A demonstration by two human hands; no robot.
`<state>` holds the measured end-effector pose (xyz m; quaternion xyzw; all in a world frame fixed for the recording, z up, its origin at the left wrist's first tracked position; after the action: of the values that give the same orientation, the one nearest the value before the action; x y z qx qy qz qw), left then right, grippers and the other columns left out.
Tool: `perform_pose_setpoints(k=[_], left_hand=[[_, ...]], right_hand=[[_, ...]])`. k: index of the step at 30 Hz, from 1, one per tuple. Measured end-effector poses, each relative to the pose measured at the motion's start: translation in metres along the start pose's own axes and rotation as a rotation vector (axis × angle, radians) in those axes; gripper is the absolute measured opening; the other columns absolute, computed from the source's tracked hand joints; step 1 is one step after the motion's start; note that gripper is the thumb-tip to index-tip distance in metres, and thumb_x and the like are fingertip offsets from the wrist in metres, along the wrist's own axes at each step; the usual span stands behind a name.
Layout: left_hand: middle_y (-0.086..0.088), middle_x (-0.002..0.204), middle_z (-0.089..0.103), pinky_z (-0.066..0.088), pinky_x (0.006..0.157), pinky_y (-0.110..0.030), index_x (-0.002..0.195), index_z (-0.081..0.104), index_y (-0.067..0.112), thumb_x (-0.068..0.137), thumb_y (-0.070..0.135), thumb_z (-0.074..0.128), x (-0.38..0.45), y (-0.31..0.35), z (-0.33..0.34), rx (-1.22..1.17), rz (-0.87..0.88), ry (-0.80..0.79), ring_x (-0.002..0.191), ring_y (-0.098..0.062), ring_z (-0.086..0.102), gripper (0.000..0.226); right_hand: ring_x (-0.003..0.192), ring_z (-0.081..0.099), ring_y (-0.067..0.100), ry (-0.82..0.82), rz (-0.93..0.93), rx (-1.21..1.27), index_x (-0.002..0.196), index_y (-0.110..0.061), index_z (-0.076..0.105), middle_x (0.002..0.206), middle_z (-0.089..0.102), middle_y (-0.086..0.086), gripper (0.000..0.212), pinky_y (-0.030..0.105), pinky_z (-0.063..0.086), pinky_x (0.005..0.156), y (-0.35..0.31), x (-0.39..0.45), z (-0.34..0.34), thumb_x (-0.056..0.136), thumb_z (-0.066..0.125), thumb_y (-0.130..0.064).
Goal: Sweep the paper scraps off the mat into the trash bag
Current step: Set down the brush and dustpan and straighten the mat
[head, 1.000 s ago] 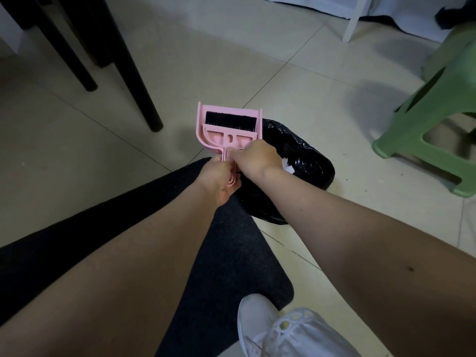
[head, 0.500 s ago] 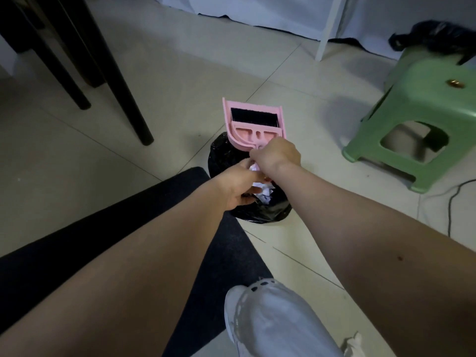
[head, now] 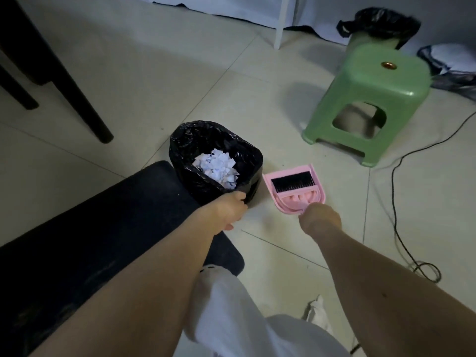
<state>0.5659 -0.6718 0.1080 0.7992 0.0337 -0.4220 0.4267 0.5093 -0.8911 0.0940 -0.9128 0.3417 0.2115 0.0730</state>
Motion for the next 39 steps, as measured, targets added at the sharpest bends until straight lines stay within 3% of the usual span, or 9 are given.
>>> perform_pose_setpoints(k=[4, 10, 18, 26, 30, 34, 36, 39], left_hand=[[0.000, 0.132, 0.047, 0.047, 0.094, -0.033, 0.146, 0.033, 0.019, 0.101, 0.012, 0.035, 0.023, -0.038, 0.010, 0.049, -0.073, -0.067, 0.117, -0.013, 0.047, 0.046], [-0.002, 0.141, 0.042, 0.047, 0.100, -0.036, 0.144, 0.035, 0.033, 0.100, 0.021, 0.031, 0.048, -0.095, 0.002, 0.031, -0.178, -0.064, 0.126, -0.021, 0.046, 0.046], [-0.005, 0.145, 0.040, 0.042, 0.089, -0.034, 0.148, 0.028, 0.029, 0.102, 0.018, 0.032, 0.068, -0.140, -0.008, -0.039, -0.230, -0.108, 0.124, -0.022, 0.044, 0.048], [-0.001, 0.150, 0.036, 0.044, 0.103, -0.038, 0.148, 0.025, 0.034, 0.100, 0.019, 0.036, 0.079, -0.161, -0.030, -0.093, -0.241, -0.089, 0.130, -0.023, 0.042, 0.052], [-0.004, 0.150, 0.035, 0.044, 0.099, -0.037, 0.149, 0.025, 0.032, 0.099, 0.016, 0.036, 0.080, -0.176, -0.045, -0.096, -0.251, -0.030, 0.129, -0.025, 0.044, 0.054], [-0.009, 0.156, 0.025, 0.029, 0.117, -0.038, 0.152, 0.021, 0.022, 0.101, 0.010, 0.032, 0.074, -0.198, -0.063, -0.080, -0.274, 0.050, 0.140, -0.028, 0.030, 0.054], [-0.011, 0.155, 0.025, 0.024, 0.119, -0.035, 0.151, 0.023, 0.017, 0.101, 0.008, 0.032, 0.071, -0.212, -0.071, -0.065, -0.309, 0.094, 0.141, -0.028, 0.029, 0.052], [-0.016, 0.151, 0.033, 0.032, 0.114, -0.037, 0.147, 0.031, 0.013, 0.098, 0.010, 0.036, 0.057, -0.240, -0.088, 0.012, -0.387, 0.193, 0.138, -0.032, 0.036, 0.050]], right_hand=[[0.110, 0.062, 0.023, -0.132, 0.008, -0.139, 0.116, -0.013, 0.062, 0.119, 0.065, 0.005, 0.028, 0.028, 0.049, 0.085, 0.005, 0.002, 0.068, 0.092, 0.046, -0.018], [0.114, 0.060, 0.024, -0.244, -0.079, -0.208, 0.121, -0.014, 0.060, 0.124, 0.063, 0.005, 0.032, 0.031, 0.049, 0.088, -0.044, 0.016, 0.134, 0.092, 0.048, -0.020], [0.112, 0.060, 0.025, -0.130, -0.136, -0.303, 0.120, -0.012, 0.059, 0.121, 0.063, 0.007, 0.029, 0.031, 0.049, 0.087, -0.091, 0.050, 0.134, 0.093, 0.048, -0.017], [0.109, 0.061, 0.026, -0.059, -0.220, -0.340, 0.120, -0.013, 0.058, 0.118, 0.063, 0.007, 0.029, 0.032, 0.049, 0.084, -0.133, 0.062, 0.128, 0.094, 0.051, -0.024], [0.109, 0.060, 0.026, -0.038, -0.177, -0.339, 0.122, -0.014, 0.057, 0.119, 0.060, 0.008, 0.034, 0.032, 0.048, 0.082, -0.144, 0.060, 0.125, 0.091, 0.055, -0.029], [0.102, 0.057, 0.028, 0.099, -0.129, -0.252, 0.121, -0.011, 0.050, 0.112, 0.050, 0.010, 0.040, 0.035, 0.049, 0.077, -0.148, 0.046, 0.111, 0.086, 0.060, -0.027], [0.093, 0.059, 0.029, 0.206, -0.238, -0.256, 0.118, -0.009, 0.046, 0.107, 0.049, 0.011, 0.035, 0.035, 0.048, 0.069, -0.163, 0.028, 0.104, 0.087, 0.052, -0.024], [0.089, 0.060, 0.029, 0.193, -0.618, -0.339, 0.117, -0.009, 0.046, 0.109, 0.052, 0.010, 0.033, 0.034, 0.047, 0.063, -0.206, -0.008, 0.118, 0.089, 0.045, -0.027]])
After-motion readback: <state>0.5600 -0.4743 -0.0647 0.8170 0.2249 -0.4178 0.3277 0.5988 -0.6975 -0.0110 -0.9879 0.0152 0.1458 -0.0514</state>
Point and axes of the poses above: each hand's wrist, its own x-axis towards the middle knuckle, its own z-axis out of the palm, y = z × x, the point moved 9 cm from there along x, towards the middle knuckle
